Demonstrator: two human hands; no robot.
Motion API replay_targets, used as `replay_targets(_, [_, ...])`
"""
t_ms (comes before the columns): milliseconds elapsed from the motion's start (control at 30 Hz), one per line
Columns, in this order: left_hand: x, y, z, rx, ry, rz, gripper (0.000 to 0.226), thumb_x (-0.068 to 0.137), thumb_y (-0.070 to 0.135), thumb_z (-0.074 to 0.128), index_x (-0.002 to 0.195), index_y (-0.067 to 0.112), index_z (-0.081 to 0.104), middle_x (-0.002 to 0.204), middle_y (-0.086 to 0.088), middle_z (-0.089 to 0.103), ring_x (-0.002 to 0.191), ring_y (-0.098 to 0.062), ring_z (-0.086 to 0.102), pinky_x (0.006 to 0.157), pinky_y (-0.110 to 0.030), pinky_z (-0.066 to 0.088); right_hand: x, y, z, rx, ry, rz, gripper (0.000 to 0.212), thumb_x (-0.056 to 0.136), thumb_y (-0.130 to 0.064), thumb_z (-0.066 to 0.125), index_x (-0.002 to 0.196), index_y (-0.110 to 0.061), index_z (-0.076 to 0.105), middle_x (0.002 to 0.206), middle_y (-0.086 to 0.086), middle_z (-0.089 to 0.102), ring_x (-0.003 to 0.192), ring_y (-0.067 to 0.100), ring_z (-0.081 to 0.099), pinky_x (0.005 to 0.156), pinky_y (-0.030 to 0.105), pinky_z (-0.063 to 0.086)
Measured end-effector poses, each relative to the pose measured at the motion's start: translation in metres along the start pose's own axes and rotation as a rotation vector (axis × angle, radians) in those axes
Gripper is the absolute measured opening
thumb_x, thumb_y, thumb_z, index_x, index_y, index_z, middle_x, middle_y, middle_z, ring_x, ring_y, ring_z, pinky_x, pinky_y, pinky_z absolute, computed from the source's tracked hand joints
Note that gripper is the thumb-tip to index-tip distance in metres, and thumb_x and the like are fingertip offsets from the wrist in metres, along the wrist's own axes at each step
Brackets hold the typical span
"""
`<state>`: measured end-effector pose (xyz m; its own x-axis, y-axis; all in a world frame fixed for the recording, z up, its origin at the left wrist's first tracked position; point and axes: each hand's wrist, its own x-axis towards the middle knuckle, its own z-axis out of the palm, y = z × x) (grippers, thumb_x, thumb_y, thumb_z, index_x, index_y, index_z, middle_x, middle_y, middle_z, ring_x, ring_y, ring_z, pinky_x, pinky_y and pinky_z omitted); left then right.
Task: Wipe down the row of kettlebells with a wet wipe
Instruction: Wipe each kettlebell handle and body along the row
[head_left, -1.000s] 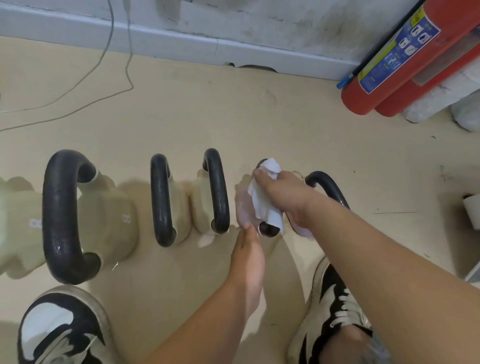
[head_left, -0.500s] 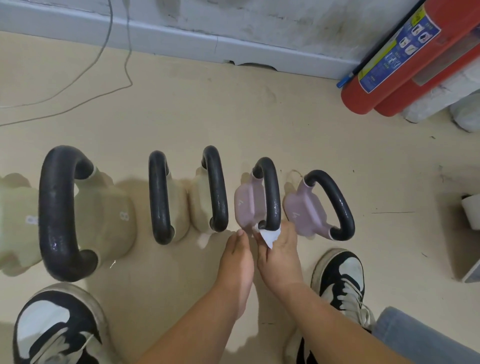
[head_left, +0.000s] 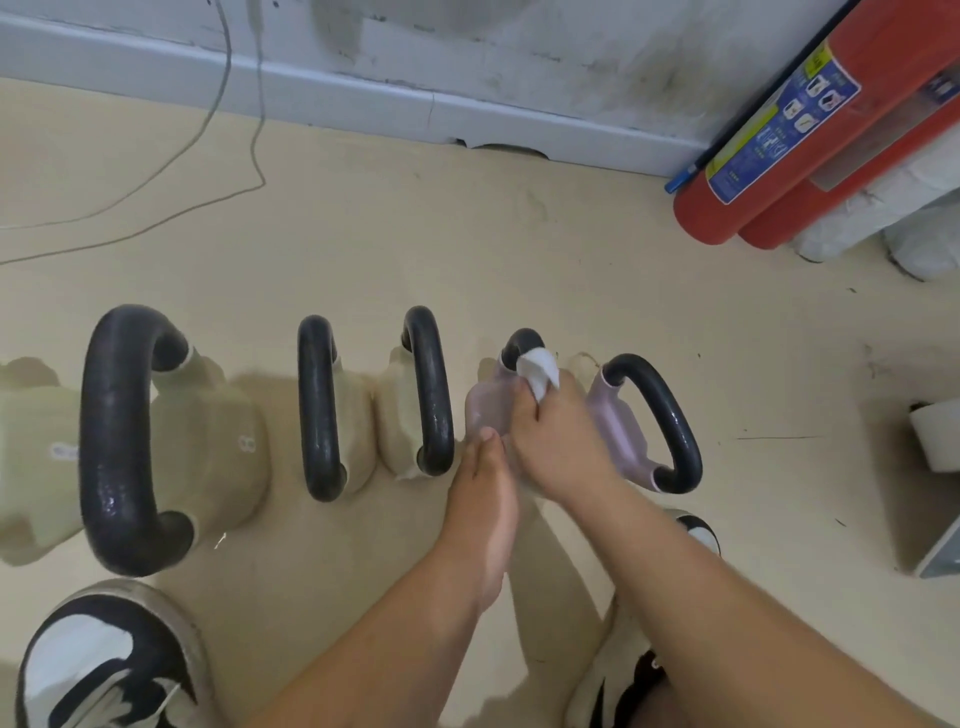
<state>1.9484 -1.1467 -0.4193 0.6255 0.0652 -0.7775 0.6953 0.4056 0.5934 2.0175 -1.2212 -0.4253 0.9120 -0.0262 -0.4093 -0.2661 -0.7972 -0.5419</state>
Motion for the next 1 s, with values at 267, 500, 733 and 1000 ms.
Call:
replay_targets(267, [0.001,0.004,0.008,0.0,-0.01,0.019,0.054,0.11,0.049,0.02,0.163,0.037,0.017,0.165,0.016,0.026,0.143,-0.002,0.029,0.108,-0.025,0.02,0.057,-0.063,-0.023,-0.611,-0.232,-0.012,0.029,0.1,-0.017,0.051,0.13,-0.014,0.05,0.136,0.009,0.052,0.113,0.031,0.057,0.086,0.039,0.047])
replay_targets(500, [0.01,0.002,0.018,-0.124,0.092,0.058,0.048,0.111,0.037,0.033,0.155,0.021,0.038,0.157,0.006,0.041,0.147,-0.017,0.037,0.114,-0.028,0.03,0.097,-0.095,-0.007,-0.966,-0.516,-0.064,0.05,0.099,-0.011,0.056,0.147,-0.021,0.048,0.12,-0.003,0.057,0.093,0.022,0.059,0.077,0.033,0.046])
replay_targets(733, [0.016,-0.007,0.018,-0.035,0.099,0.034,0.052,0.109,0.048,0.027,0.16,0.038,0.022,0.167,0.013,0.023,0.152,-0.011,0.026,0.126,-0.039,0.02,0.094,-0.094,-0.021,-0.853,-0.491,-0.128,0.016,0.101,-0.018,0.062,0.1,-0.002,0.06,0.099,0.014,0.055,0.085,0.029,0.055,0.061,0.033,0.045])
replay_targets(1000, [0.017,-0.007,0.014,-0.018,0.094,0.047,0.051,0.109,0.048,0.029,0.159,0.038,0.027,0.165,0.016,0.025,0.149,-0.01,0.029,0.125,-0.037,0.021,0.092,-0.101,-0.044,-0.813,-0.288,-0.107,0.024,0.092,-0.03,0.06,0.085,-0.007,0.064,0.075,0.007,0.064,0.067,0.027,0.063,0.062,0.029,0.047])
